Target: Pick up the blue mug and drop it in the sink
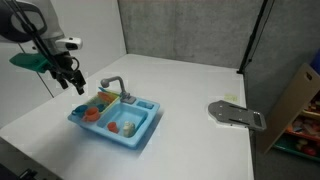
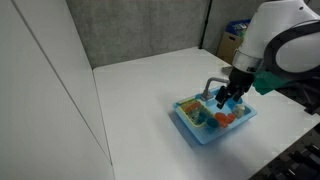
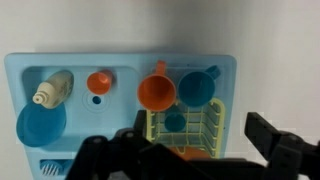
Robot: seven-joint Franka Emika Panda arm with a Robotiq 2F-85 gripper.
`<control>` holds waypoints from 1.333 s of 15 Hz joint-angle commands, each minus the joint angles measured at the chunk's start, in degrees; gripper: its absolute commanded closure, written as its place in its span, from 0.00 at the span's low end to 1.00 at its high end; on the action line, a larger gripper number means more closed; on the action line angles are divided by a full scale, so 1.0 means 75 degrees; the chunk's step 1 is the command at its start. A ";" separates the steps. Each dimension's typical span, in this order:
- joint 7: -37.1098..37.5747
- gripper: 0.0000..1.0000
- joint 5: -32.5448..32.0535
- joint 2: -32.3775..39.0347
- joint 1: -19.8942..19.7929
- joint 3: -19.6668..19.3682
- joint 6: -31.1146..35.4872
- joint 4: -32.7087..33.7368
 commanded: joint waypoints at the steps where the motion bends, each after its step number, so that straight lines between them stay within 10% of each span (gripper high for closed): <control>1: 0.0188 0.00 -0.0397 0.0282 0.0071 -0.0120 0.0285 0.0188; 20: 0.0551 0.00 -0.0872 0.0672 0.0525 -0.0054 0.0104 0.0357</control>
